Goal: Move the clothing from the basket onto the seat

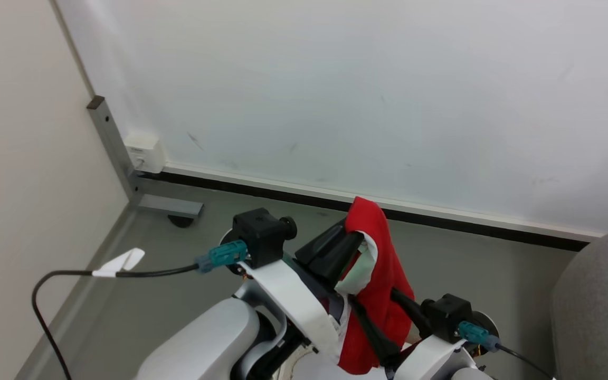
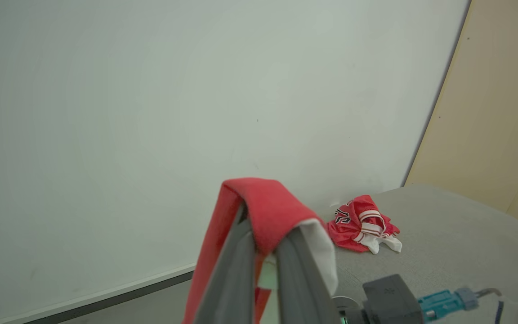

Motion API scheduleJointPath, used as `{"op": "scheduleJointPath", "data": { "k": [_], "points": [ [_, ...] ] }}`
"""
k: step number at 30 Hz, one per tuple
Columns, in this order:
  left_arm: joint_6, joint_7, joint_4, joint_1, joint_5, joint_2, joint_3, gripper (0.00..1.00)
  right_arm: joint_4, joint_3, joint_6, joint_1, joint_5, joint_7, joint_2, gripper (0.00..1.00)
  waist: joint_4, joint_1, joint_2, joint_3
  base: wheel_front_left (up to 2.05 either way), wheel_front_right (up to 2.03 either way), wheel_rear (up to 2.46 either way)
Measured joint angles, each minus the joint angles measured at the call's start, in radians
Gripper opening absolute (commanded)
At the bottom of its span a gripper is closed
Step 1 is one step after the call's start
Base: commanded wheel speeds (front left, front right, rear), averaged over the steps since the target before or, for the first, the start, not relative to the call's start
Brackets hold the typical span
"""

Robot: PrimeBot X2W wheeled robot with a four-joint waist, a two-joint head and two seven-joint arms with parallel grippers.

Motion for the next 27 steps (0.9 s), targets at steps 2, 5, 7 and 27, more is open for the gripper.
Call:
{"op": "scheduleJointPath", "data": {
  "k": [2,5,7,27],
  "points": [
    [0.001,0.005,-0.009,0.006,0.000,-0.003,-0.009,0.00,0.006,-0.014,0.000,-0.010,0.002,0.000,0.000,0.68,0.021,0.0000,0.0000,-0.004,0.00,0.00,0.00],
    [0.003,0.013,-0.023,0.016,0.001,-0.005,-0.019,0.00,0.002,-0.029,0.000,-0.016,0.004,0.000,0.000,0.00,0.047,0.0000,0.0000,-0.009,0.00,0.00,0.00],
    [0.007,0.017,-0.028,0.019,0.001,-0.003,-0.020,0.00,-0.002,-0.033,0.000,-0.016,0.004,0.000,0.001,0.00,0.058,0.0001,0.0000,-0.012,0.00,0.00,0.00],
    [0.032,-0.005,-0.010,0.032,-0.013,0.037,0.014,0.00,-0.072,-0.114,0.000,0.020,-0.021,0.000,0.001,0.00,0.025,0.0001,0.0000,-0.005,0.00,0.00,0.00]
  ]
}}
